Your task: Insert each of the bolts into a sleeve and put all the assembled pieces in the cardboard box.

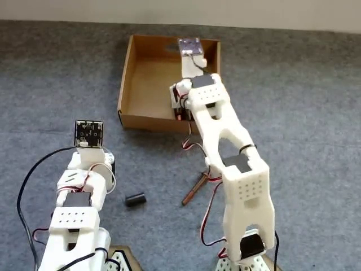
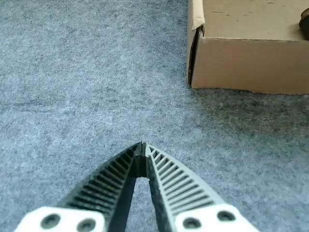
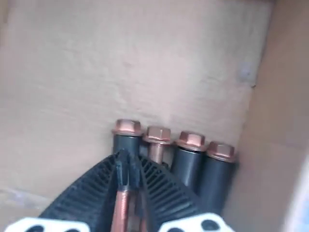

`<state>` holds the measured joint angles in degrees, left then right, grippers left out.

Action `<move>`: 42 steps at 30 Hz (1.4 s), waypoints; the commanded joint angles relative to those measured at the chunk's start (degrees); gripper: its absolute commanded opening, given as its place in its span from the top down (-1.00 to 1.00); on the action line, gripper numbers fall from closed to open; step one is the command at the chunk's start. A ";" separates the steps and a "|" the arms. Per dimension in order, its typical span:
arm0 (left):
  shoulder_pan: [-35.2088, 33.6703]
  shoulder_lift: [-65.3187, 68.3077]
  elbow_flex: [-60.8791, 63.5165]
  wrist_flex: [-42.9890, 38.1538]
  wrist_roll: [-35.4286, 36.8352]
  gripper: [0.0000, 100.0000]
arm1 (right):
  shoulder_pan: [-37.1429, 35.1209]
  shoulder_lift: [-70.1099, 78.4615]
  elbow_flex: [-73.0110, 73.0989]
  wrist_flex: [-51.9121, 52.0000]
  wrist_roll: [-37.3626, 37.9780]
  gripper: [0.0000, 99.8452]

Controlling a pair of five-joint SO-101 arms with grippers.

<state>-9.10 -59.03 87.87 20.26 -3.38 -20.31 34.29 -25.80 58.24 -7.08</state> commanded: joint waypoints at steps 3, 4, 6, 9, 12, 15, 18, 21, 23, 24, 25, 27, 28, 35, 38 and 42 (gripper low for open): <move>-0.31 -1.36 -2.95 -1.14 -0.09 0.98 | 0.57 -11.82 -5.32 6.11 0.62 0.99; -0.31 -1.36 -3.21 -1.14 -0.09 0.98 | 0.48 -13.23 -5.23 6.99 0.62 0.99; -0.31 -1.36 -3.21 -1.14 -0.09 0.98 | 0.40 -15.87 -5.14 9.01 0.62 0.99; -0.31 -1.36 -2.95 -1.14 -0.09 0.98 | 0.48 -19.56 -5.05 11.47 0.62 0.99; -0.48 -1.36 -2.95 -1.14 -0.09 0.98 | 0.75 -22.99 -5.05 13.67 0.62 0.99; -0.48 -1.36 -2.95 -1.14 0.00 0.98 | 0.48 -25.54 -4.97 16.75 0.62 0.99; -0.57 -1.36 -2.86 -1.14 0.00 0.98 | 0.40 -27.47 -5.05 18.77 0.62 0.99; -0.66 -1.36 -2.86 -1.14 0.00 0.98 | 0.31 -28.53 -5.05 21.14 0.62 0.98; -0.75 -1.36 -2.86 -1.14 0.00 0.98 | 0.13 -28.97 -5.23 23.60 0.62 0.98; -1.01 -1.36 -2.86 -1.14 0.00 0.98 | -0.22 -29.32 -5.49 25.01 0.70 0.98; -1.80 -1.36 -3.03 -1.14 0.09 0.98 | -0.40 -29.85 -5.49 26.07 0.79 0.98; -3.91 -1.36 -3.38 -1.14 0.09 0.98 | -1.10 -31.08 -5.41 27.74 1.05 0.98; -5.32 -1.36 -3.38 -1.23 0.09 0.98 | -1.63 -31.69 -5.14 28.44 1.14 0.98; -12.62 -1.36 -4.26 -1.23 4.57 0.98 | -6.81 -34.86 -5.05 33.80 2.29 0.98; -16.48 -1.36 -4.26 -2.29 9.85 0.98 | -8.92 -36.00 -4.97 35.82 6.51 0.98; -20.44 -1.36 -3.74 -5.10 13.98 0.98 | -11.74 -37.05 -4.88 39.52 11.60 0.98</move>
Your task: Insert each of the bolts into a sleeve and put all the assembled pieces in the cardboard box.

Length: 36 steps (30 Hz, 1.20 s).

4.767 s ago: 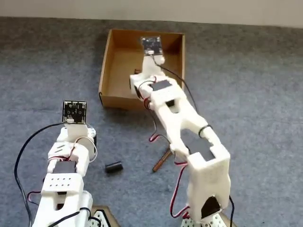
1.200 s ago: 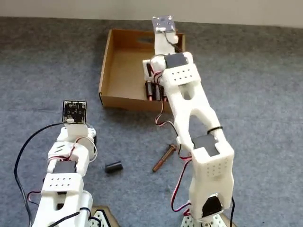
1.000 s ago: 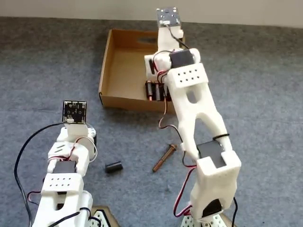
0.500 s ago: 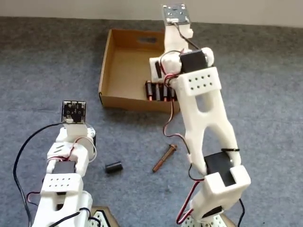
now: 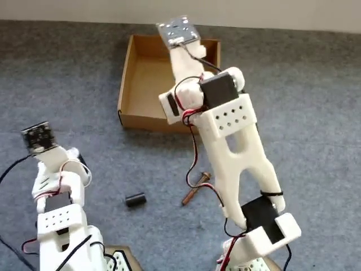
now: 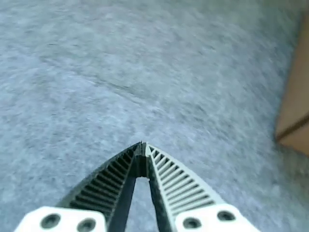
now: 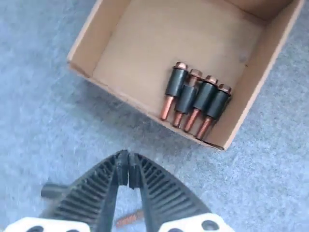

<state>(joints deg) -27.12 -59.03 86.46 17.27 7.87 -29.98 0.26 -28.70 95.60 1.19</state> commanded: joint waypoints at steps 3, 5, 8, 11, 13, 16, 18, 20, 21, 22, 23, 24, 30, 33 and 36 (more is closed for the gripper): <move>-3.12 -1.36 -2.33 -2.20 3.08 0.98 | -5.14 -3.21 -1.89 5.32 5.80 0.98; -3.12 -1.36 -2.33 -2.11 3.08 0.98 | -6.81 -3.74 1.01 5.32 6.24 0.98; -3.12 -1.36 -2.33 -2.02 3.08 0.98 | -10.33 -6.64 9.71 3.74 8.35 0.98; -3.12 -1.36 -2.33 -2.02 3.08 0.98 | -13.58 -13.32 22.46 -1.01 10.20 0.98; -3.12 -1.36 -2.33 -2.02 3.08 0.98 | -15.08 -19.65 33.19 -7.08 10.64 0.98; -3.03 -1.36 -2.33 -2.02 3.08 0.98 | -18.07 -28.00 51.38 -18.07 11.96 0.98; -3.03 -1.36 -2.33 -2.02 3.08 0.98 | -20.35 -31.60 62.20 -24.92 13.71 0.89; -2.95 -1.36 -2.33 -2.02 3.08 0.98 | -22.37 -33.19 70.99 -30.02 14.51 0.70; -2.95 -1.36 -2.33 -2.02 3.08 0.98 | -23.52 -33.36 73.27 -32.04 14.59 0.62; -2.95 -1.27 -2.33 -2.02 3.08 0.98 | -24.57 -33.19 74.86 -33.63 14.59 0.56; -2.95 -1.27 -2.33 -2.02 3.08 0.98 | -25.63 -32.84 76.00 -35.03 14.59 0.55; -2.95 -1.27 -2.33 -2.02 3.08 0.98 | -26.59 -32.40 76.44 -36.18 14.59 0.55; -2.95 -1.10 -2.33 -2.02 3.08 0.98 | -31.43 -27.12 73.80 -38.73 19.60 0.54; -2.95 -1.01 -2.24 -2.02 3.08 0.98 | -32.40 -22.37 70.64 -38.64 21.89 0.53; -2.95 -1.01 -2.24 -2.02 3.08 0.98 | -32.04 -16.75 66.68 -38.64 22.95 0.50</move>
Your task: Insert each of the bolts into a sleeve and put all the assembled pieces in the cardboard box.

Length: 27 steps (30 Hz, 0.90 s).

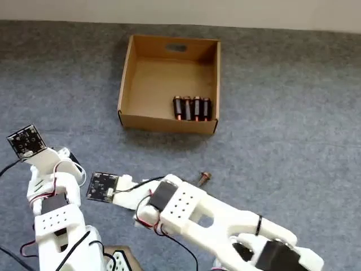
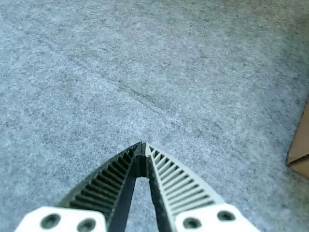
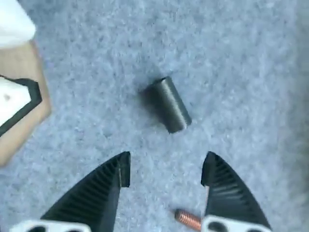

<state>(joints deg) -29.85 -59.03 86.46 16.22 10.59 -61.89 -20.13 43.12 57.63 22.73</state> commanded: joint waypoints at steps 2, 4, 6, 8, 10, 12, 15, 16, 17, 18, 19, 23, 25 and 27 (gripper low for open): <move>-0.22 -1.01 -2.24 -0.97 0.35 0.98 | -0.13 7.16 -7.69 -0.75 1.14 0.44; -0.22 -1.01 -2.24 -0.97 0.35 0.98 | -0.22 9.80 -10.24 -0.75 1.14 0.41; -0.40 -1.01 -2.24 -0.97 0.35 0.98 | -0.22 11.91 -12.44 -0.75 1.14 0.41; -0.48 -1.27 -2.24 -0.97 0.35 0.98 | -0.40 13.49 -13.85 -0.75 1.14 0.41; -1.27 -1.27 -2.33 -0.97 0.35 0.98 | -0.48 14.64 -14.55 -0.75 1.14 0.41; -3.03 -1.27 -2.42 -1.14 0.62 0.98 | -0.48 15.43 -14.73 -1.01 1.14 0.41; -7.16 -1.27 -2.68 -1.14 7.21 0.98 | -0.48 16.66 -14.81 -1.01 1.14 0.41; -8.75 -1.27 -2.77 -1.14 10.02 0.98 | -0.48 17.01 -14.81 -1.10 1.14 0.41; -10.33 -1.27 -2.86 -1.23 12.66 0.98 | -0.48 17.45 -14.90 -1.19 1.14 0.41; -11.65 -1.27 -2.86 -1.23 14.59 0.98 | -0.48 17.71 -14.90 -1.63 1.14 0.41; -12.79 -1.27 -2.86 -1.32 16.26 0.98 | -0.48 18.07 -14.81 -2.51 1.14 0.41; -15.34 -1.01 -2.33 -4.48 18.55 0.98 | -0.48 20.09 -14.46 -5.93 1.14 0.41; -15.43 -0.92 -2.33 -4.57 18.64 0.98 | -0.48 21.41 -14.81 -6.55 1.14 0.41; -15.25 -0.92 -2.33 -4.57 18.64 0.98 | -0.48 22.64 -14.90 -6.73 1.41 0.41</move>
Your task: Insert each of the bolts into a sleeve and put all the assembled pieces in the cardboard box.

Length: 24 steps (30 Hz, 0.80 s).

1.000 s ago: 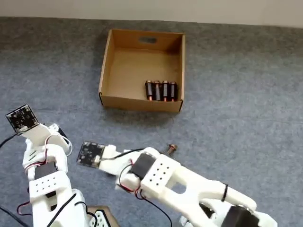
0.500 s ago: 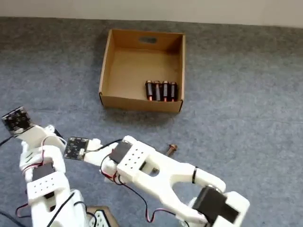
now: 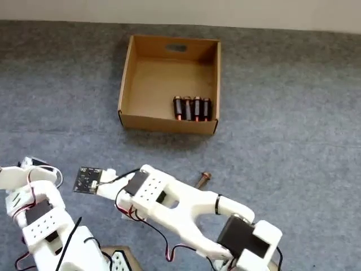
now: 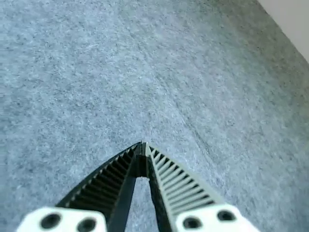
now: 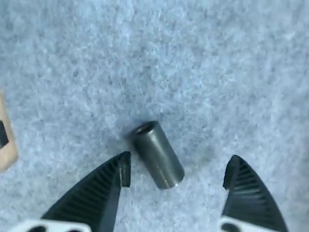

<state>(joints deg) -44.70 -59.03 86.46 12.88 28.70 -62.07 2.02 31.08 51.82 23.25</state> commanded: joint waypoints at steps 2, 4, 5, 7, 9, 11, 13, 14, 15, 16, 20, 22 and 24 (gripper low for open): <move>-0.40 -0.92 -2.33 -1.23 0.44 0.98 | -0.31 1.63 -2.86 -0.92 0.97 0.41; -0.40 -0.92 -2.33 -1.23 0.35 0.98 | -0.04 2.77 -2.86 -0.92 1.05 0.41; -0.31 -0.92 -2.33 -1.23 0.35 0.98 | 0.04 3.21 -2.86 -0.92 1.05 0.41; -0.31 -0.92 -2.33 -1.23 0.35 0.98 | 0.04 3.56 -2.86 -0.92 1.05 0.42; -0.31 -0.92 -2.33 -1.23 0.35 0.98 | 0.04 3.56 -3.03 -1.10 0.97 0.53; -0.31 -0.92 -2.24 -1.23 0.26 0.98 | 0.13 3.56 -4.44 -1.45 0.62 0.73; -0.22 -0.92 -2.24 -1.23 0.26 0.98 | 1.19 3.47 -5.76 -1.45 0.53 0.97; -0.22 -0.92 -2.24 -1.23 0.26 0.98 | 1.98 3.47 -6.46 -1.27 0.44 1.00; -0.22 -0.92 -2.24 -1.23 0.26 0.98 | 2.95 3.47 -7.25 -0.66 -0.44 0.96; -0.22 -0.92 -2.15 -1.23 0.26 0.98 | 4.35 3.38 -8.13 0.31 -2.11 0.97; -0.22 -1.27 -1.45 -1.49 0.26 0.98 | 10.68 3.38 -11.12 3.82 -8.26 0.99; -0.22 -1.27 -1.45 -1.49 0.26 0.98 | 13.85 2.95 -11.12 4.53 -12.04 0.99; -0.22 -1.27 -1.45 -1.49 0.26 0.98 | 16.22 1.27 -10.68 4.62 -17.14 0.99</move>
<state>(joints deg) -44.70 -59.03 86.46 12.62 28.70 -49.67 5.63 22.73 55.69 12.18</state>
